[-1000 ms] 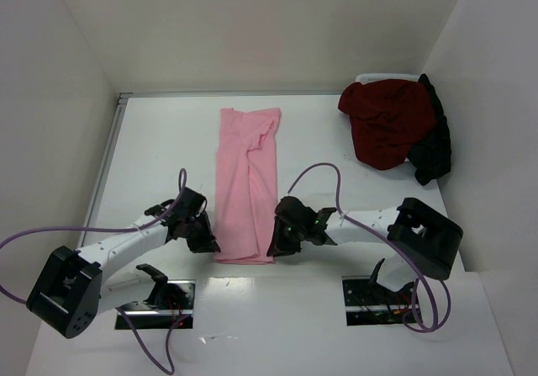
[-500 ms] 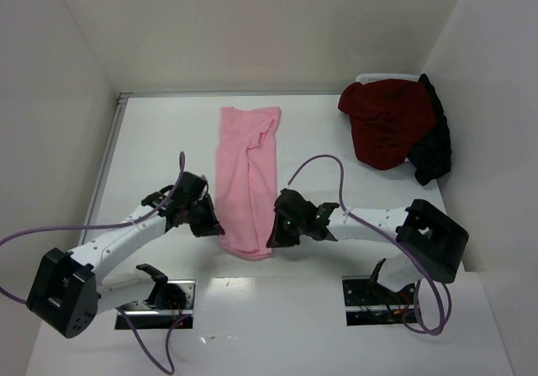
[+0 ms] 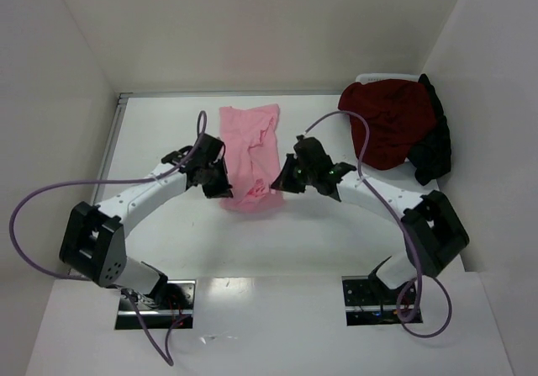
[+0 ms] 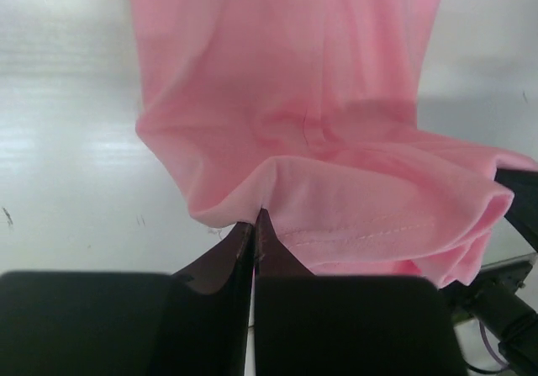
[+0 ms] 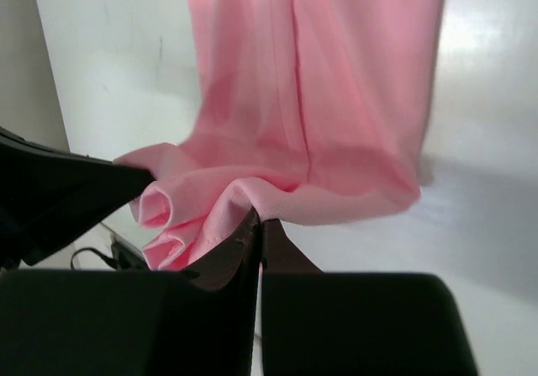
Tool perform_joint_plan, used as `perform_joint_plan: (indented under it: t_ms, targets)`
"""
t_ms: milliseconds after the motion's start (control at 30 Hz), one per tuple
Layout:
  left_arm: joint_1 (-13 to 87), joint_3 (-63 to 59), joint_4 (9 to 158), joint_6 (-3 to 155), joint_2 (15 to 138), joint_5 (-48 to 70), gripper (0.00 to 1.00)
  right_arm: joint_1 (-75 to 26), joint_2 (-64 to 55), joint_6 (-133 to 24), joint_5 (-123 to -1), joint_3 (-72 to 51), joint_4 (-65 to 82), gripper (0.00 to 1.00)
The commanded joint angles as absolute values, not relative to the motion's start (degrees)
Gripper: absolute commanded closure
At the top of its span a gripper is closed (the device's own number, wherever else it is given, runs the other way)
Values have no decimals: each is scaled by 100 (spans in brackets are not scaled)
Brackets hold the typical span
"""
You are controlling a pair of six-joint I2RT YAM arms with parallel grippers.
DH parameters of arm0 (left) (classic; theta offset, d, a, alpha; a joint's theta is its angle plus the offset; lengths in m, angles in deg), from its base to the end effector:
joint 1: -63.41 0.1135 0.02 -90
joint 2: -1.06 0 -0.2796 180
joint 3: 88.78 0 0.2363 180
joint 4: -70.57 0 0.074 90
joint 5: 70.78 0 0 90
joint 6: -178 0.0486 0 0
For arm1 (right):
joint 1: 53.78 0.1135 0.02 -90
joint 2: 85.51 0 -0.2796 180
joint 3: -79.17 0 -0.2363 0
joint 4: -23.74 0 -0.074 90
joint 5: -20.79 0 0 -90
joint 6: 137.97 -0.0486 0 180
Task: Fold and stack the t-shirts
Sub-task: Grab the bottom of the folded rectangular tshirt with both arms, then fold the folded rectangular tshirt in 1/3 of the way
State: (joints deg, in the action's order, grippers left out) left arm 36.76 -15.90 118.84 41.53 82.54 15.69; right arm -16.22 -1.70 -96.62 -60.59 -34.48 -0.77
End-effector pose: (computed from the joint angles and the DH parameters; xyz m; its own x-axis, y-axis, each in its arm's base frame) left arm 0.2482 -0.1279 0.2521 -0.8619 -0.3771 -0.3390 -0.2136 0.8763 -0.4318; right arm 0.2381 0.1923 0.2389 -0.8690 0.2680 -0.4160 -0.0586 0.7789 0.6244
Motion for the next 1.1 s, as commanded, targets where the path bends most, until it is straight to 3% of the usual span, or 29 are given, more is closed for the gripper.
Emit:
perform_joint_plan:
  t_ms: [0, 567, 600, 633, 667, 733, 800, 900, 1067]
  targets:
    - [3871, -922, 11938, 4528, 8587, 1904, 100, -1800, 413, -9157, -5857, -2742, 95, 100]
    - [4996, 1821, 12052, 5258, 11575, 1018, 97, -2671, 3331, -8849, -4970, 229, -450, 95]
    - [5083, 1882, 12052, 5258, 11663, 965, 91, -2723, 3428, -8849, -4970, 308, -450, 94]
    - [5084, 1953, 12052, 5319, 11838, 886, 78, -2724, 3629, -8849, -4891, 483, -450, 91]
    - [5162, 2084, 11991, 5320, 11909, 816, 54, -2724, 3718, -8849, -4891, 581, -520, 82]
    - [5225, 2199, 11921, 5381, 12032, 675, 30, -2777, 3841, -8849, -4891, 809, -581, 71]
    - [5391, 2322, 11790, 5442, 12033, 508, 12, -2847, 3895, -8849, -5004, 924, -582, 63]
    - [5549, 2621, 11788, 5565, 12033, 375, 6, -3119, 3808, -8849, -5128, 1100, -635, 50]
    - [5893, 2683, 11850, 5689, 11674, 148, 6, -3497, 3482, -8849, -5250, 1302, -696, 43]
